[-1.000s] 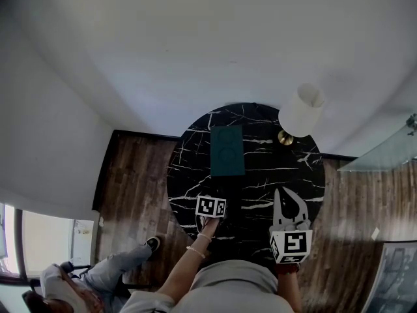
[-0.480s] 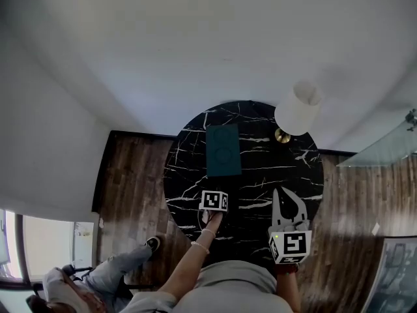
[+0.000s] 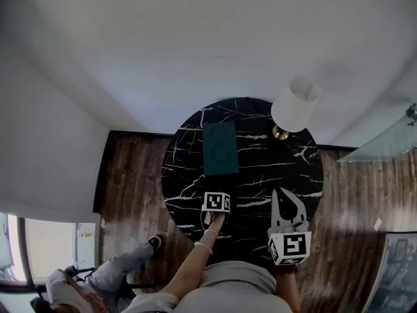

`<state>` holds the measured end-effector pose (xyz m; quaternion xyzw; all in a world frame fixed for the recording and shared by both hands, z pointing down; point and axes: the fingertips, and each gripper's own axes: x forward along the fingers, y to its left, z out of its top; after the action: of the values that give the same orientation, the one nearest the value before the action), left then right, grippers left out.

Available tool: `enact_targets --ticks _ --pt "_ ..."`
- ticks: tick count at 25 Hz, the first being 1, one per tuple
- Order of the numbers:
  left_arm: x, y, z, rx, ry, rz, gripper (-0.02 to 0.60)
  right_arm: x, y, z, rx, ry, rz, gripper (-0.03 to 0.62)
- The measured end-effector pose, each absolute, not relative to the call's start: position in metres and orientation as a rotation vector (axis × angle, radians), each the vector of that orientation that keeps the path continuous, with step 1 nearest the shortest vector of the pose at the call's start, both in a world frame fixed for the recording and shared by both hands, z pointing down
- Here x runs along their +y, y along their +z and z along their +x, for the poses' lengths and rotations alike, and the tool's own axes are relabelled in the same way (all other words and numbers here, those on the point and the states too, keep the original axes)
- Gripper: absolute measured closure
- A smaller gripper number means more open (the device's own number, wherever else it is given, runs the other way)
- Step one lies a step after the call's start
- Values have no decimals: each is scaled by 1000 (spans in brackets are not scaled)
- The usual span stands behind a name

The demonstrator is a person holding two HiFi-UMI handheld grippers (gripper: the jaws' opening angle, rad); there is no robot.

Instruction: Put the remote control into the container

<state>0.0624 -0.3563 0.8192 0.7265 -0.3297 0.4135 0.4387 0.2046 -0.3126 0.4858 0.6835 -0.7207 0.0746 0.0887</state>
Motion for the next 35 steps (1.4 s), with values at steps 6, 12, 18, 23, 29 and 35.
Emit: enact_targets --ticks 6,12,18,23,29,35 --pt "-352 817 69 -810 1075 1865 466 -307 489 211 -2140 238 2039 580" --pt "-347 815 73 -793 1112 1921 414 -304 490 216 -2146 241 2042 580" --pt "-350 796 77 -826 1055 1992 399 -305 493 217 -2164 233 2014 580" --pt "-347 781 83 -820 1002 2030 399 -308 497 212 -2173 256 2003 580" --pt "-335 762 96 -777 920 2068 399 -310 498 211 -2184 255 1990 580" --pt "-329 778 102 -743 844 1997 405 -310 498 214 -2172 256 1997 580"
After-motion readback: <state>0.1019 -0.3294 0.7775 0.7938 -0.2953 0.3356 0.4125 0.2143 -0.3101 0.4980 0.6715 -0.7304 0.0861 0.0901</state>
